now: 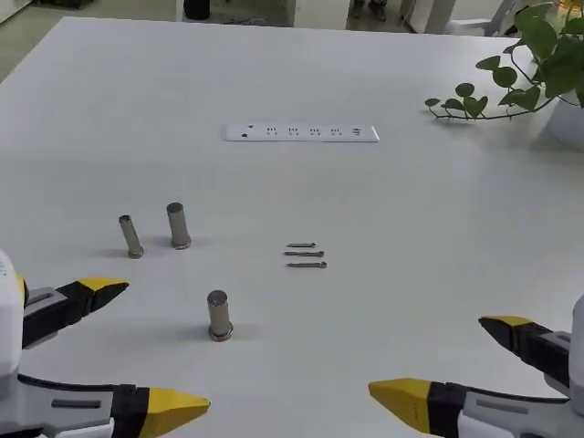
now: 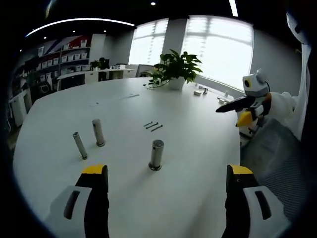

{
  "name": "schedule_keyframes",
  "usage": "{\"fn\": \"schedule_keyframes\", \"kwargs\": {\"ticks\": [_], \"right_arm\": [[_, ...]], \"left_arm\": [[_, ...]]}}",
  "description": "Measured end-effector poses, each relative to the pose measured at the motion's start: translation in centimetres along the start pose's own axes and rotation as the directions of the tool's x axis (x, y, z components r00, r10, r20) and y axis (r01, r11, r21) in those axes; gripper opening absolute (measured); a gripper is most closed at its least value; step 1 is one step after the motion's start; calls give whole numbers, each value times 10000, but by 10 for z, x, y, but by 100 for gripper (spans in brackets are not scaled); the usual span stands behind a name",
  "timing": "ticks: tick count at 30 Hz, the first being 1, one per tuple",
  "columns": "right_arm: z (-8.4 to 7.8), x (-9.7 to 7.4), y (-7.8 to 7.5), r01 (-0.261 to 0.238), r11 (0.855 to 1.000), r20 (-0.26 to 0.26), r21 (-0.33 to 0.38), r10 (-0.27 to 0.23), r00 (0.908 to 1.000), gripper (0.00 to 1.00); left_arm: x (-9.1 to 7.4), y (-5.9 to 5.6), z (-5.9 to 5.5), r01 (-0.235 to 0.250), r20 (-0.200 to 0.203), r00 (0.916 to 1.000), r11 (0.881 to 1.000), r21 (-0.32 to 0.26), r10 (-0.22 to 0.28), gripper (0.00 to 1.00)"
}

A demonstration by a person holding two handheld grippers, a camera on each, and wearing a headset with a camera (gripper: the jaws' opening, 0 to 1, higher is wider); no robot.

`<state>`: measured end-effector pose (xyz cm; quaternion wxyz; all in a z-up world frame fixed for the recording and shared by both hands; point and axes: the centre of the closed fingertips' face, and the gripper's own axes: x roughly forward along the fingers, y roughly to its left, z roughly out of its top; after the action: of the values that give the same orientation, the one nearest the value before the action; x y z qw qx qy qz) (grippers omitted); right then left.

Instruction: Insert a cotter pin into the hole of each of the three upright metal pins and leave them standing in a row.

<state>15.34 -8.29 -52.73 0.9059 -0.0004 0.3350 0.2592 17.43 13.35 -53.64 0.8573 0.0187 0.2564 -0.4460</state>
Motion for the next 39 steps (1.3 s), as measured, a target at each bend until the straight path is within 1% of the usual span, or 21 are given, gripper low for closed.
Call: {"fn": "schedule_keyframes", "kwargs": {"ticks": [1, 3, 5, 8, 9, 13, 15, 20, 23, 26, 27, 29, 30, 31, 32, 34, 35, 36, 37, 38, 39], "right_arm": [[0, 0, 1, -31, 10000, -2, -33, 31, 10000, 94], [1, 1, 2, -66, 10000, 6, -64, 66, 10000, 94], [2, 1, 3, -99, 9999, 25, -92, 99, 9999, 94], [3, 2, 3, -121, 9998, 13, -168, 121, 9999, 94], [3, 2, 3, -127, 9997, 12, -188, 127, 9999, 94], [8, 5, 1, -177, 9989, -46, -441, 175, 9998, 94], [12, 7, -2, -173, 9982, -45, -571, 170, 9998, 94], [28, 13, -7, -263, 9925, -100, -1191, 253, 9996, 93], [39, 17, -10, -465, 9867, -133, -1555, 450, 9989, 90], [49, 24, -13, -534, 9784, -250, -1999, 494, 9985, 87], [55, 27, -14, -568, 9729, -284, -2242, 518, 9983, 87], [65, 32, -12, -711, 9631, -355, -2595, 640, 9973, 87], [70, 35, -10, -830, 9525, -422, -2932, 738, 9964, 86], [74, 37, -9, -867, 9465, -449, -3108, 765, 9961, 86], [78, 42, -7, -962, 9366, -561, -3370, 820, 9951, 85], [81, 47, -5, -1160, 9196, -783, -3753, 933, 9926, 84], [82, 51, -2, -1393, 9069, -977, -3977, 1091, 9892, 82], [83, 53, -1, -1454, 9037, -1032, -4028, 1130, 9882, 80], [86, 59, 4, -1850, 8828, -1158, -4317, 1491, 9820, 76], [87, 62, 8, -2051, 8749, -1218, -4387, 1682, 9782, 70], [88, 65, 10, -2206, 8703, -1322, -4403, 1802, 9747, 64]], "left_arm": [[-1, 0, 0, -114, 55, 9999, 9999, -53, 115, 99], [-3, 5, 0, -561, 169, 9983, 9984, 15, 561, 99], [-4, 3, -1, -575, 199, 9981, 9981, -221, 579, 99], [-7, 3, -1, -683, 270, 9972, 9973, -266, 691, 99], [-8, 1, -2, -670, 261, 9973, 9970, -382, 680, 99], [-10, -2, -7, -712, 122, 9973, 9964, -449, 719, 99], [-11, -4, -9, -714, 49, 9974, 9956, -610, 719, 99], [-15, -3, -6, -920, 173, 9955, 9936, -662, 933, 99], [-20, -3, -3, -1041, 304, 9938, 9919, -730, 1066, 99], [-22, -3, -1, -1068, 397, 9932, 9916, -726, 1099, 99], [-23, -3, 1, -1099, 501, 9923, 9920, -614, 1130, 99], [-24, -2, 2, -1154, 520, 9916, 9919, -528, 1181, 99], [-25, -2, 2, -1161, 516, 9916, 9918, -534, 1188, 99], [-25, -2, 2, -1201, 517, 9911, 9913, -541, 1229, 99], [-26, -1, 2, -1237, 522, 9906, 9908, -542, 1265, 99], [-27, -1, 3, -1264, 564, 9900, 9904, -555, 1295, 99], [-28, -1, 3, -1283, 610, 9894, 9900, -593, 1319, 99], [-28, 0, 3, -1291, 626, 9892, 9898, -609, 1329, 99], [-28, 0, 4, -1320, 664, 9884, 9889, -680, 1365, 99], [-28, 0, 3, -1326, 661, 9883, 9887, -695, 1372, 99], [-28, 0, 3, -1336, 653, 9882, 9885, -703, 1382, 99]]}}
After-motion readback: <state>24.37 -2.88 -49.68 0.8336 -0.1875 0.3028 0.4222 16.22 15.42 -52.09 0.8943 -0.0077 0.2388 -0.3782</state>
